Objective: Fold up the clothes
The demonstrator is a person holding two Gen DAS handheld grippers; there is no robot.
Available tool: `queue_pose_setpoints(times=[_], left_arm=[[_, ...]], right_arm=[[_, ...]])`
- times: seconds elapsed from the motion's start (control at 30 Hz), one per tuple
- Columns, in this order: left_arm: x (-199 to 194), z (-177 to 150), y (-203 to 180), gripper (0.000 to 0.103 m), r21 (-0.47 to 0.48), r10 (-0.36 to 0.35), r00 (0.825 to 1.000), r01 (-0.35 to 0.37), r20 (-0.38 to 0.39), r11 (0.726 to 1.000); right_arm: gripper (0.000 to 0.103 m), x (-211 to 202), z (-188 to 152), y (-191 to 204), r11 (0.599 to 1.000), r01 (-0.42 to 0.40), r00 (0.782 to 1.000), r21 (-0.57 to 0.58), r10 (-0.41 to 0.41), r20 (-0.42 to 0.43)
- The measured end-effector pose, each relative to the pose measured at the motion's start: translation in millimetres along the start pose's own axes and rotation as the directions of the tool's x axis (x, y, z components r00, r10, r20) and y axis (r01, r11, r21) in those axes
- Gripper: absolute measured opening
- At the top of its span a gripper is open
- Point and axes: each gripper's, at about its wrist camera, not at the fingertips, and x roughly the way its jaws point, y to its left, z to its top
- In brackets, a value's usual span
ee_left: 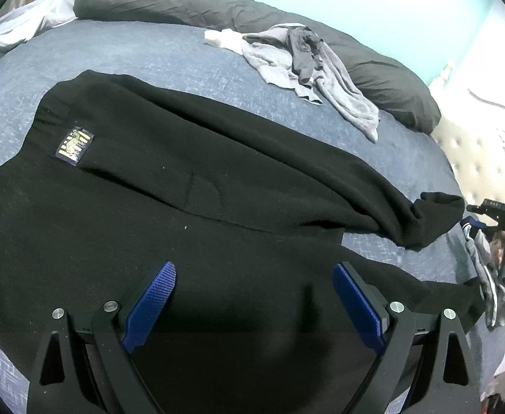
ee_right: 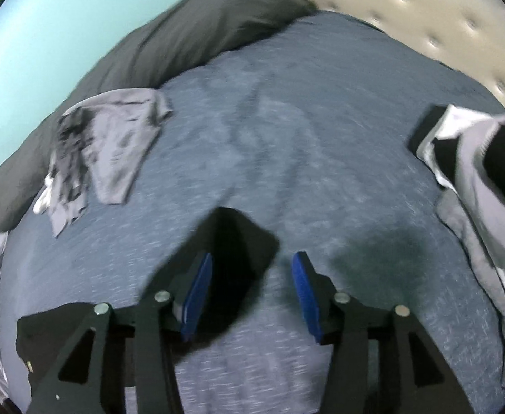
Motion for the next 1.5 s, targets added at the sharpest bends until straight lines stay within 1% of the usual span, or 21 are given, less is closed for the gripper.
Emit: queue_pose_setpoints(times=[0.1, 0.13, 0.2, 0.27, 0.3, 0.33, 0.37, 0.57, 0.6, 0.63, 0.67, 0.7, 0.77, 0.83, 0.93, 1.07, 1.13, 1.17, 1.27, 1.43, 1.5], left_arm=[[1.2, -0.2, -0.4, 0.095, 0.001, 0.002, 1.0, -0.002, 0.0, 1.0], [1.5, -0.2, -0.6, 0.095, 0.002, 0.002, 1.0, -0.002, 0.0, 1.0], [1.8, -0.2, -1.2, 0.095, 0.004, 0.004, 1.0, -0.004, 0.002, 1.0], [2.1, 0.2, -2.0, 0.095, 0.008, 0.005, 1.0, -0.005, 0.006, 1.0], [2.3, 0.5, -2.4, 0.095, 0.009, 0.006, 1.0, -0.006, 0.007, 1.0], [2.5, 0.8, -2.7, 0.095, 0.01, 0.007, 1.0, -0.007, 0.009, 1.0], [2.7, 1.1, -3.1, 0.095, 0.012, 0.007, 1.0, -0.007, 0.011, 1.0], [5.5, -0.4, -4.4, 0.095, 0.021, 0.012, 1.0, -0.012, 0.005, 1.0], [5.9, -0.6, -4.4, 0.095, 0.02, 0.012, 1.0, -0.012, 0.005, 1.0], [6.1, -1.0, -4.5, 0.095, 0.021, 0.012, 1.0, -0.012, 0.004, 1.0], [6.2, -1.3, -4.7, 0.095, 0.022, 0.012, 1.0, -0.013, 0.003, 1.0], [6.3, -1.5, -4.8, 0.095, 0.025, 0.013, 1.0, -0.013, 0.003, 1.0], [6.1, -1.5, -4.9, 0.095, 0.027, 0.013, 1.0, -0.013, 0.004, 1.0], [5.7, -1.8, -4.3, 0.095, 0.022, 0.012, 1.0, -0.012, 0.006, 1.0], [6.2, -2.5, -3.9, 0.095, 0.02, 0.01, 1.0, -0.01, 0.003, 1.0], [4.1, -1.8, -3.9, 0.095, 0.015, 0.004, 1.0, -0.004, 0.007, 1.0], [3.0, -1.7, -3.9, 0.095, 0.015, 0.003, 1.0, -0.003, 0.01, 1.0], [2.7, -1.7, -3.9, 0.095, 0.014, 0.002, 1.0, -0.002, 0.011, 1.0], [2.4, -1.5, -3.5, 0.095, 0.011, 0.001, 1.0, -0.001, 0.01, 1.0], [1.0, -1.4, -4.7, 0.095, 0.016, 0.0, 1.0, -0.001, 0.015, 1.0], [1.0, -1.4, -4.4, 0.095, 0.014, 0.0, 1.0, 0.0, 0.015, 1.0]], right_arm=[[0.05, 16.2, -4.0, -9.3, 0.999, 0.043, 0.999, -0.002, -0.043, -0.025], [0.05, 22.1, -5.2, -10.4, 0.999, 0.042, 0.999, -0.002, -0.042, -0.035], [0.05, 34.0, -7.4, -12.2, 0.999, 0.037, 0.998, -0.001, -0.037, -0.054], [0.05, 46.6, -7.3, -9.6, 1.0, 0.008, 0.997, 0.006, -0.008, -0.071], [0.053, 53.5, -7.1, -7.5, 1.0, -0.013, 0.997, 0.012, 0.014, -0.081], [0.063, 58.3, -6.8, -5.4, 1.0, -0.022, 0.996, 0.017, 0.024, -0.09], [0.064, 62.4, -6.9, -2.3, 1.0, -0.025, 0.996, 0.015, 0.026, -0.091], [0.064, 81.3, -9.4, 17.6, 1.0, -0.026, 0.996, -0.015, 0.024, -0.086], [0.063, 83.3, -10.2, 19.7, 0.999, -0.024, 0.996, -0.022, 0.022, -0.083], [0.057, 85.1, -11.1, 21.8, 0.999, -0.02, 0.997, -0.031, 0.017, -0.079], [0.047, 86.8, -11.4, 22.3, 0.999, -0.011, 0.997, -0.034, 0.009, -0.077], [0.042, 88.4, -11.5, 22.6, 0.999, -0.002, 0.997, -0.037, 0.0, -0.075], [0.019, 91.6, -11.9, 23.3, 0.999, 0.015, 0.997, -0.043, -0.018, -0.071], [0.012, 88.7, -12.0, 25.9, 0.998, 0.021, 0.998, -0.06, -0.024, -0.051], [0.01, 70.6, -8.1, 27.9, 0.996, 0.046, 0.999, -0.078, -0.046, 0.0], [0.009, 33.4, 6.4, 17.2, 0.995, 0.087, 0.993, -0.042, -0.083, 0.085], [0.009, 8.2, 16.5, 3.7, 0.994, 0.111, 0.986, -0.005, -0.11, 0.122], [0.009, 0.6, 20.1, -1.1, 0.992, 0.125, 0.984, 0.003, -0.124, 0.126], [0.009, -13.3, 23.4, -17.4, 0.988, 0.155, 0.982, 0.003, -0.154, 0.112], [0.009, -12.6, 13.1, -48.4, 0.976, 0.217, 0.975, 0.02, -0.217, 0.048], [0.009, -1.4, 2.1, -58.6, 0.973, 0.228, 0.974, 0.022, -0.228, 0.0]])
